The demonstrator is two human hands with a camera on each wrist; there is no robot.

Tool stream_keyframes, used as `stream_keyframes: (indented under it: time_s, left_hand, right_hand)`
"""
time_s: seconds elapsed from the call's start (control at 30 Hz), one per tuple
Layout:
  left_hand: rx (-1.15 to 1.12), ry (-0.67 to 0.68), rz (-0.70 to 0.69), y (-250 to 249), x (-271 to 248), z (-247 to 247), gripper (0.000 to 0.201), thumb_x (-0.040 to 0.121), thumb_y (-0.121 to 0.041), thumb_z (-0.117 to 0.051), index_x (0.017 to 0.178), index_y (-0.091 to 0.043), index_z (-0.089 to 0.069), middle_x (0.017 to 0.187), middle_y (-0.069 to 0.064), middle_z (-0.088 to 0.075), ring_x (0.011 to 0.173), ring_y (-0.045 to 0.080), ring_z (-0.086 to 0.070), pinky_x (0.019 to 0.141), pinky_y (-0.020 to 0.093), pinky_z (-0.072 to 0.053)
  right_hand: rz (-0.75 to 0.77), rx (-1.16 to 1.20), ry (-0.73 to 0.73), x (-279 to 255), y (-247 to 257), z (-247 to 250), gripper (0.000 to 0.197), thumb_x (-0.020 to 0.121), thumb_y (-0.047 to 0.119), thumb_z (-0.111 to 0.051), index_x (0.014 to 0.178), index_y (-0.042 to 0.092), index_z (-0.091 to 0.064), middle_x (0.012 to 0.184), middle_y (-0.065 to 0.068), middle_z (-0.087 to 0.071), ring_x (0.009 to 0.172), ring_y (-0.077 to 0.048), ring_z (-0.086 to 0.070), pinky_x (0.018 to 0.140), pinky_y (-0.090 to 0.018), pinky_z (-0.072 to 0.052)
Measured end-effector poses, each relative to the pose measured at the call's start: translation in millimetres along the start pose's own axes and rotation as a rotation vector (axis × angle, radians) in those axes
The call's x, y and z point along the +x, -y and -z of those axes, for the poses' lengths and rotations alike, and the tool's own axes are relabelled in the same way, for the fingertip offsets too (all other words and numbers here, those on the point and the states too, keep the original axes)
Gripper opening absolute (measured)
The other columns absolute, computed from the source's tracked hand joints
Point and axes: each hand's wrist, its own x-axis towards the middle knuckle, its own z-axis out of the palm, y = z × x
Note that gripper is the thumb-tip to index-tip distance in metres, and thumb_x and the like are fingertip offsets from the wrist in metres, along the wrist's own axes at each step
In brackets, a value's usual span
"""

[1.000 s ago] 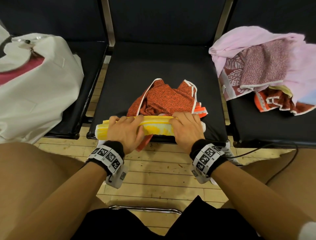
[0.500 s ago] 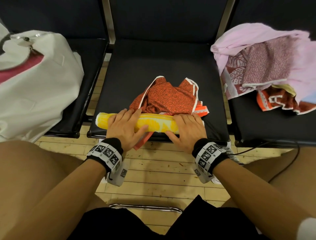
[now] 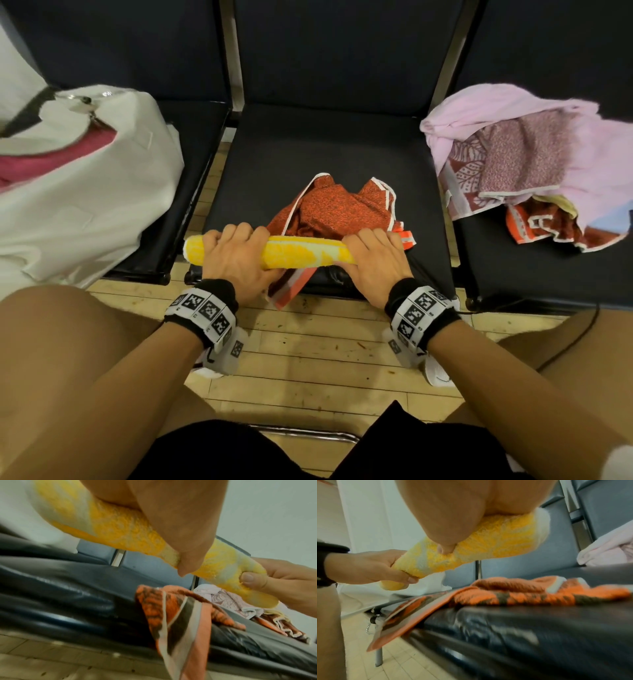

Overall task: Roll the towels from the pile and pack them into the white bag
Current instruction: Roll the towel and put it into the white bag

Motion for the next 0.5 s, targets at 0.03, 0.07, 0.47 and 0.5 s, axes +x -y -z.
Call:
stream_keyframes:
  time_s: [0.03, 0.07, 0.47, 0.5]
  left_hand:
    - [-0.002, -0.011, 0.009, 3, 1, 7, 0.047, 0.073, -0.065, -0.058, 0.102, -0.028, -0.053, 0.097, -0.003, -0.053, 0.095, 0.024, -0.051, 0.092, 0.048, -0.031]
    - [-0.012, -0.017, 0.017, 6, 1, 13, 0.047, 0.074, -0.065, -0.058, 0.103, -0.029, -0.052, 0.097, -0.003, -0.052, 0.095, 0.024, -0.051, 0.092, 0.048, -0.031]
    - [0.002, -0.239, 0.098, 92, 32, 128, 0.069, 0.075, -0.089, -0.028, 0.100, -0.029, -0.052, 0.097, -0.004, -0.053, 0.096, 0.024, -0.051, 0.083, 0.045, -0.031]
    - [-0.003, -0.257, 0.111, 101, 34, 136, 0.070, 0.076, -0.088, -0.026, 0.100, -0.029, -0.053, 0.096, -0.004, -0.053, 0.095, 0.024, -0.051, 0.083, 0.045, -0.031]
  right_hand:
    - [0.013, -0.011, 0.003, 6, 1, 7, 0.033, 0.094, 0.050, -0.042, 0.099, 0.022, -0.060, 0.088, 0.002, -0.054, 0.082, -0.023, -0.051, 0.079, -0.036, -0.031]
    - [0.026, -0.016, 0.009, 12, 3, 13, 0.032, 0.094, 0.049, -0.042, 0.100, 0.022, -0.059, 0.090, 0.002, -0.054, 0.083, -0.023, -0.051, 0.080, -0.037, -0.031]
    - [0.185, -0.001, -0.020, 148, 61, 112, 0.043, 0.090, 0.057, -0.035, 0.097, 0.021, -0.057, 0.089, 0.003, -0.051, 0.081, -0.023, -0.048, 0.076, -0.040, -0.028]
    - [0.199, -0.007, -0.019, 159, 68, 119, 0.043, 0.089, 0.059, -0.035, 0.096, 0.022, -0.056, 0.088, 0.005, -0.049, 0.081, -0.022, -0.047, 0.076, -0.039, -0.028]
